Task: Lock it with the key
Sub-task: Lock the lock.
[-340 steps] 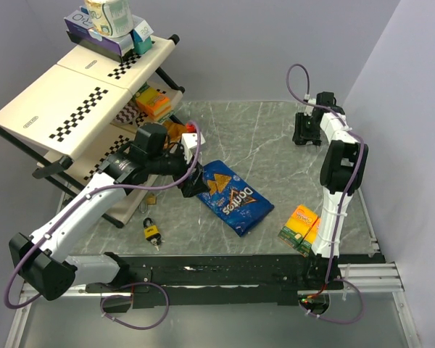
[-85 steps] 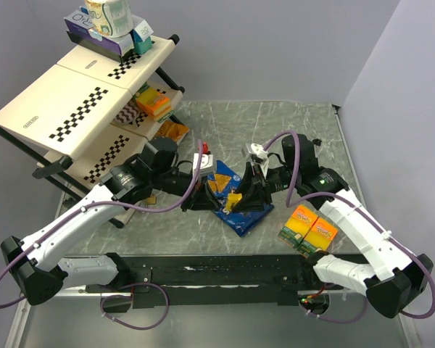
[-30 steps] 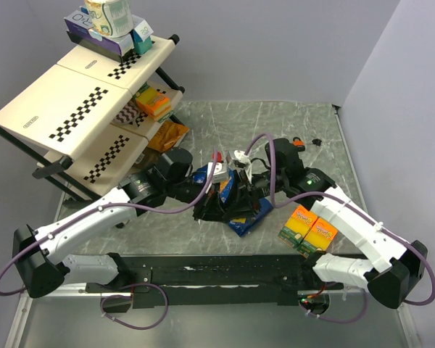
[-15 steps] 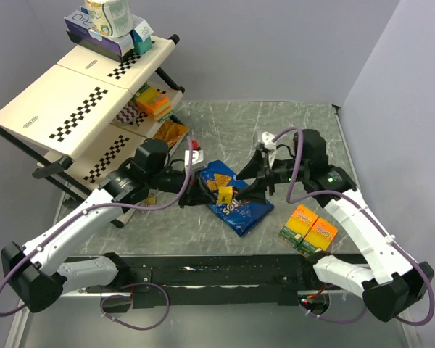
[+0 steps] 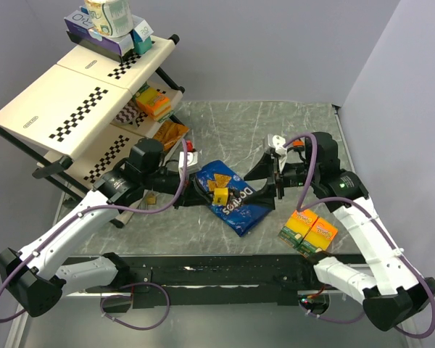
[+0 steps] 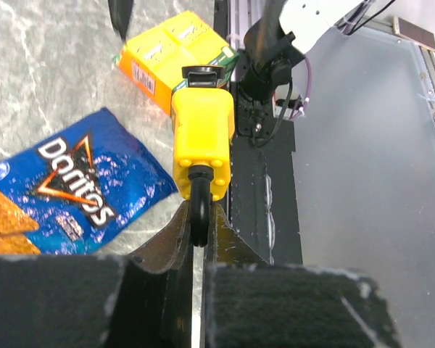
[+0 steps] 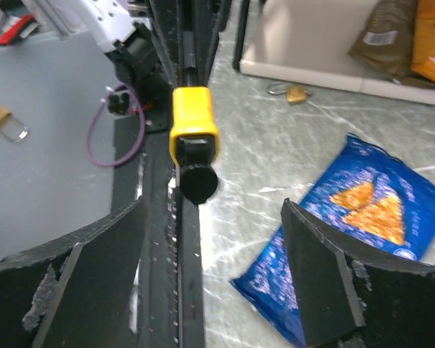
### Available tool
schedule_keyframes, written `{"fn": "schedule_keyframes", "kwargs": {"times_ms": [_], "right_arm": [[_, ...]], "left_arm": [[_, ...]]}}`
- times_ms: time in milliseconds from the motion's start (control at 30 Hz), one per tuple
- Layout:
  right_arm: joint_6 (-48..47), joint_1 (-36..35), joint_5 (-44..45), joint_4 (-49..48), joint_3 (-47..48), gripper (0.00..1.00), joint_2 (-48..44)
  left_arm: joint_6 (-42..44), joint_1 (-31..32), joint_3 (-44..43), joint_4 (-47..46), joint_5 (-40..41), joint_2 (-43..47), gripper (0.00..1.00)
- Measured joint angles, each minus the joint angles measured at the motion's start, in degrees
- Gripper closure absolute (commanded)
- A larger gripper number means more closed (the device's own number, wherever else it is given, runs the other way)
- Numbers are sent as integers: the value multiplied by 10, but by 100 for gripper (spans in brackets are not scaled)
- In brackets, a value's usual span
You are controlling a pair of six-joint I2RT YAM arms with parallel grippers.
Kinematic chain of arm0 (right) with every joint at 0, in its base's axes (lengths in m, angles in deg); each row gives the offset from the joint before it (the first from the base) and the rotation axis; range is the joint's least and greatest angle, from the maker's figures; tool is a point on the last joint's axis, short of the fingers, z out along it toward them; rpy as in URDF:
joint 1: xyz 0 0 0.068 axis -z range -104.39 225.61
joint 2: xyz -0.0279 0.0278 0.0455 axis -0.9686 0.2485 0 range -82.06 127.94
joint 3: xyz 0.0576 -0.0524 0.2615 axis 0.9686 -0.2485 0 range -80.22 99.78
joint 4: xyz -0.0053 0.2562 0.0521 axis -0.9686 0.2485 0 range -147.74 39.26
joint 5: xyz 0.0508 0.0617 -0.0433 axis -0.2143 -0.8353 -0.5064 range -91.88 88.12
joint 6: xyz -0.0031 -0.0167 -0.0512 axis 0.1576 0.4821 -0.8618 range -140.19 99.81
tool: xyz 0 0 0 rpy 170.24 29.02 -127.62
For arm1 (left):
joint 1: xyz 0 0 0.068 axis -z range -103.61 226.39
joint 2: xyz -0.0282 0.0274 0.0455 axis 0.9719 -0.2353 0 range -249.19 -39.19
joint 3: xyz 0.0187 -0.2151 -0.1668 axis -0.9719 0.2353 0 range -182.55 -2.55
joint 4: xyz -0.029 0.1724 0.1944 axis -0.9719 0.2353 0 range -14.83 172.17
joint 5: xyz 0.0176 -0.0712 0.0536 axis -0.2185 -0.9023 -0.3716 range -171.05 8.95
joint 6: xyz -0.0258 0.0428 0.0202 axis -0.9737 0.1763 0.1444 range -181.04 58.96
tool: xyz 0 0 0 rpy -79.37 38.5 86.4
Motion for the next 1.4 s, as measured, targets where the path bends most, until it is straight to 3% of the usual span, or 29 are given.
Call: {"fn": "schedule_keyframes", "kwargs": {"times_ms": [167, 433, 767, 967, 1233, 1400], "right_arm": [[40, -52, 11, -41, -16, 8, 0], [71, -85, 25, -79, -22, 44, 19], [71, -60, 29, -72, -47, 64, 1], [91, -53, 20, -91, -54, 65, -1], [175, -53, 0, -183, -88, 75, -5], [218, -53, -3, -220, -110, 74, -23]], "left_arm": [[-20, 0, -1, -25, -11, -1, 99], [-35, 0, -5, -39, -21, -7, 99], [-41, -8, -6, -42, -22, -3, 99], [-49, -10, -6, -53, -26, -1, 99], [-85, -14, -1, -80, -30, 2, 99], [-110, -21, 10, -99, -36, 7, 99]]}}
